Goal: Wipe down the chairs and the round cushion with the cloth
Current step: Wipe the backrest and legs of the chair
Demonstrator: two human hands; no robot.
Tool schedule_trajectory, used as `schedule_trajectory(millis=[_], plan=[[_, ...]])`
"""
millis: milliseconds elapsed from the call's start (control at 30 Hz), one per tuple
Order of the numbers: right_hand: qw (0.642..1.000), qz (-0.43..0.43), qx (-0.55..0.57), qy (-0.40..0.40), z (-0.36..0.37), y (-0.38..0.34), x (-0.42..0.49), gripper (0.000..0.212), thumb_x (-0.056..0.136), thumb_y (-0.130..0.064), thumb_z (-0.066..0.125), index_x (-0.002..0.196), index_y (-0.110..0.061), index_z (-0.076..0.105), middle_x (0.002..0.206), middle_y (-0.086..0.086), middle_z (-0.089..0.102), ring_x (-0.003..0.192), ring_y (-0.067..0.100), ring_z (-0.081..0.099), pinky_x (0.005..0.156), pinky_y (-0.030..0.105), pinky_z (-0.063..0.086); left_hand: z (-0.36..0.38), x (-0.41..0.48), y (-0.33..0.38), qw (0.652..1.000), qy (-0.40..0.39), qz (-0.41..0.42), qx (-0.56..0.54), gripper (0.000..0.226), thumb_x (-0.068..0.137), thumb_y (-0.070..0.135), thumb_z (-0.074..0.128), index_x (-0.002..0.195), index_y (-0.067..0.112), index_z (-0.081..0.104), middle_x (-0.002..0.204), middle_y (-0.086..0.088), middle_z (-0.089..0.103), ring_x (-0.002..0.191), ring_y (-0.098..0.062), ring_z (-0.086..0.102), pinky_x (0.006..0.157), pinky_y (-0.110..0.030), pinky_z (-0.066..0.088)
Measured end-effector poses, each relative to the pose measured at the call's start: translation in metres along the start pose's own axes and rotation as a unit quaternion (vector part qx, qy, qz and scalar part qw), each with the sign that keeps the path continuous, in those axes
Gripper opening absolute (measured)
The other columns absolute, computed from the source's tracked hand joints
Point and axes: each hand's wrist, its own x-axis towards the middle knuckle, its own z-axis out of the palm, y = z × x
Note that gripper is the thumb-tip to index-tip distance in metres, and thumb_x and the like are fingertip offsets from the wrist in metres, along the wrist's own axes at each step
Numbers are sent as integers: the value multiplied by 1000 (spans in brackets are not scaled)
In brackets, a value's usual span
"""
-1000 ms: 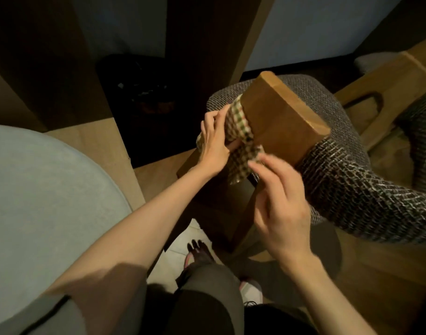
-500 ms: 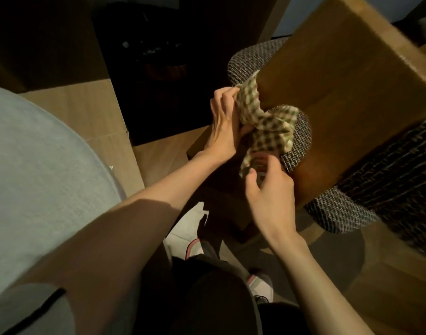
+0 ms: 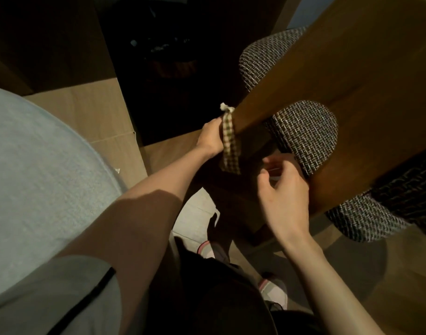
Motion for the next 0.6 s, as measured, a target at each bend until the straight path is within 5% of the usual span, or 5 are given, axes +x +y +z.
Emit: schedule_trajectory(millis=[133,367,500,600], plan=[[1000,12,-5,-8,3,4,1,17,95,-18,53,111,-20,59,73,-17,54,72,-7,56,52,13,45,-3,7,-4,998,-51,-29,31,45,86,12,63,128,11,50,127,-11,57,121,-27,51,100,-32,41],[999,34,-7,-20,1,4,3,18,96,-20,52,112,-15,60,70,-15,54,63,-15,54,49,7,40,-39,-1,45,983,-176,43,-13,105,77,-5,67,149,4,-9,152,-17,23,140,-27,28,116,-28,23],[999,30,5,-26,-3,5,-1,17,95,-18,53,111,-18,59,71,-17,54,67,-15,55,51,6,42,-56,-1,59,961,-270,13,59,126,75,20,79,147,9,-24,160,-8,4,145,-21,15,119,-31,17],[999,21,-2,-33,-4,6,-1,16,95,-19,52,110,-22,58,76,-21,54,73,-14,56,56,7,46,-61,-3,60,956,-288,5,59,147,53,51,85,149,12,-20,161,-2,-3,147,-18,4,121,-35,11]])
